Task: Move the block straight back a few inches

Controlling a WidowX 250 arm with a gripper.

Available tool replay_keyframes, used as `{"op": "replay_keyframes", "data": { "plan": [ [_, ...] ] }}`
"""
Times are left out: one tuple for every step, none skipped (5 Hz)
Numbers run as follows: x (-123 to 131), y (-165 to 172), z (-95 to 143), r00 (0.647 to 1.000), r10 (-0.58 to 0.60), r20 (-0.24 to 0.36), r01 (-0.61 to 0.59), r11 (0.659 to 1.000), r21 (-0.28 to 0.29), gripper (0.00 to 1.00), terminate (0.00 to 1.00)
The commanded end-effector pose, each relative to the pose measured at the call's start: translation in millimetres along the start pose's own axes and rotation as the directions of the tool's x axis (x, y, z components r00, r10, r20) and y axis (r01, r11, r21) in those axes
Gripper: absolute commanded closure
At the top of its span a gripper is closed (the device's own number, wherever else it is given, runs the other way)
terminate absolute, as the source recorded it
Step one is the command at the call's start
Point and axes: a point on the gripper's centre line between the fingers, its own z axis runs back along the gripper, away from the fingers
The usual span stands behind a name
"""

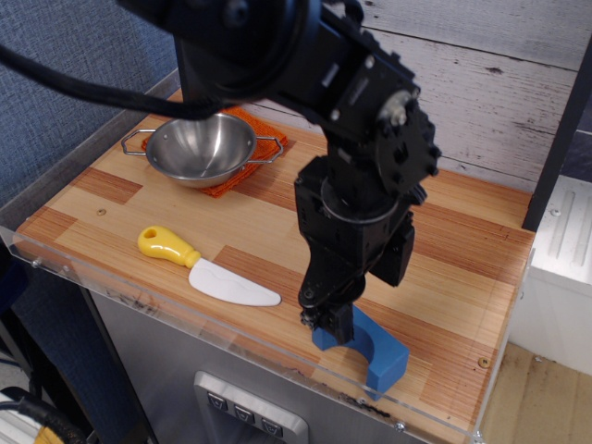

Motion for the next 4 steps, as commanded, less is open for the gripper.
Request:
{"op": "replay_keyframes", "data": {
  "plan": [
    [-14.4,-5.4,-3.6,0.999,-0.037,-0.013,0.037,0.999,-0.022,0.0,0.0],
    [-18.8,-5.8,-8.9,0.999,-0.04,-0.022,0.04,0.999,-0.011,0.0,0.0],
    [-20.3,-3.8,-15.4,0.999,-0.048,-0.026,0.048,0.999,0.007,0.0,0.0],
    [-17.0,-3.7,-14.2,0.999,-0.043,-0.003,0.043,0.999,0.004,1.0,0.0]
  ]
}}
